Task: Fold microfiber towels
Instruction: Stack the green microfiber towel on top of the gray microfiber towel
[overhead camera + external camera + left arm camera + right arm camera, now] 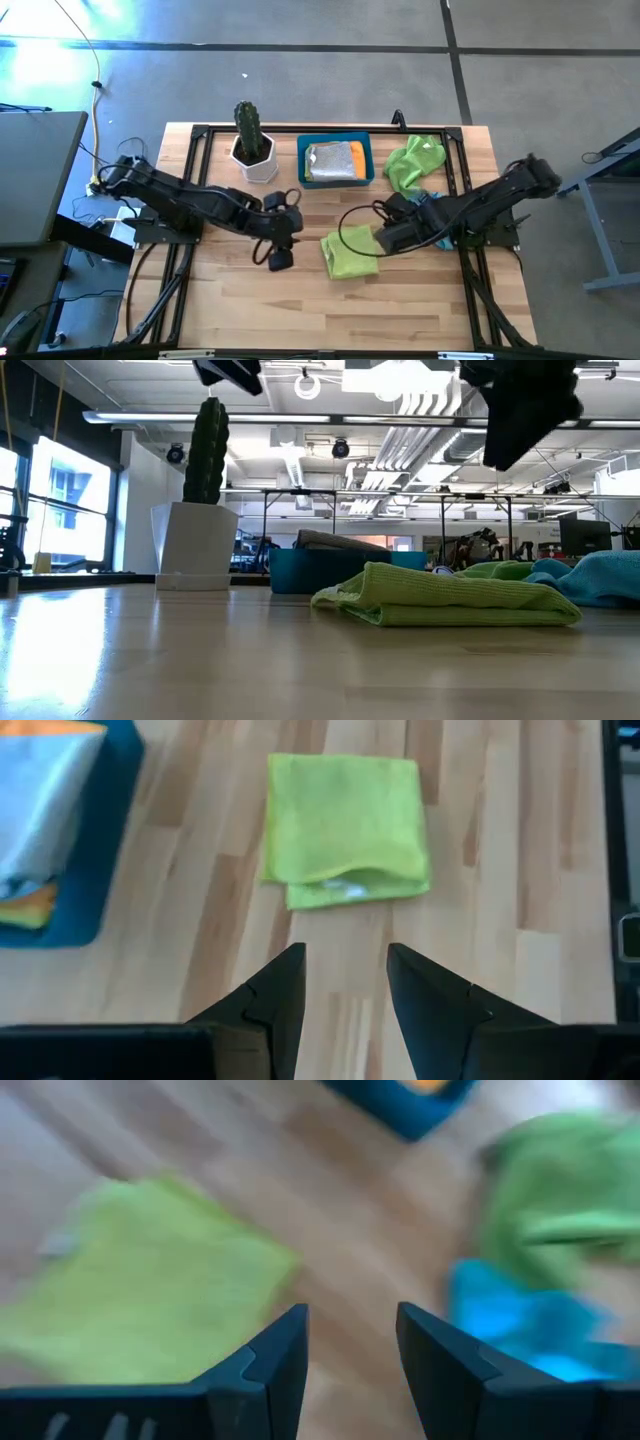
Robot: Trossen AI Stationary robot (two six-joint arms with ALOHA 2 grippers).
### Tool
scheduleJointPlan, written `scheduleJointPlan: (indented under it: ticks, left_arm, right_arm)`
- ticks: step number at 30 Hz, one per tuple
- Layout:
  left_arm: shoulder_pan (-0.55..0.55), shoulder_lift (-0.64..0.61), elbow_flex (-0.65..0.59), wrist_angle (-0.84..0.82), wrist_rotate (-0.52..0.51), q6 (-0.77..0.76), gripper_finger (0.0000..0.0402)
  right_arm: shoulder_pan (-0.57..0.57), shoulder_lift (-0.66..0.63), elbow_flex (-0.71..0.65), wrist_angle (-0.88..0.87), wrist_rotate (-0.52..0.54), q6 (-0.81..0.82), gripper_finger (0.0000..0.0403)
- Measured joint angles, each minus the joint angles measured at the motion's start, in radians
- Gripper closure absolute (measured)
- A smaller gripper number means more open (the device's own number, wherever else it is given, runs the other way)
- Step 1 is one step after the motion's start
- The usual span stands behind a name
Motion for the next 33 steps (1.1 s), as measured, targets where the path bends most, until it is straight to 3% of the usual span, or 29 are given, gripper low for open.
scheduleJointPlan:
  ticks: [7,12,21,33]
  left_arm:
    - [0.001,0.114,0.0,0.203,0.08,0.0,0.0268]
    - [0.008,0.206,0.0,0.277,0.118,-0.048,0.0268]
    - [0.008,0.341,0.0,0.374,0.163,-0.102,0.0268]
    - [0.033,0.486,0.0,0.551,0.094,-0.131,0.0268]
  right_arm:
    - [-0.014,-0.145,-0.331,0.641,-0.072,-0.046,0.0258]
    - [-0.053,-0.138,-0.437,0.86,-0.177,-0.114,0.0248]
    - [-0.114,-0.132,-0.457,0.919,-0.207,-0.333,0.0196]
    - [-0.266,-0.001,-0.457,0.945,-0.355,-0.661,0.0195]
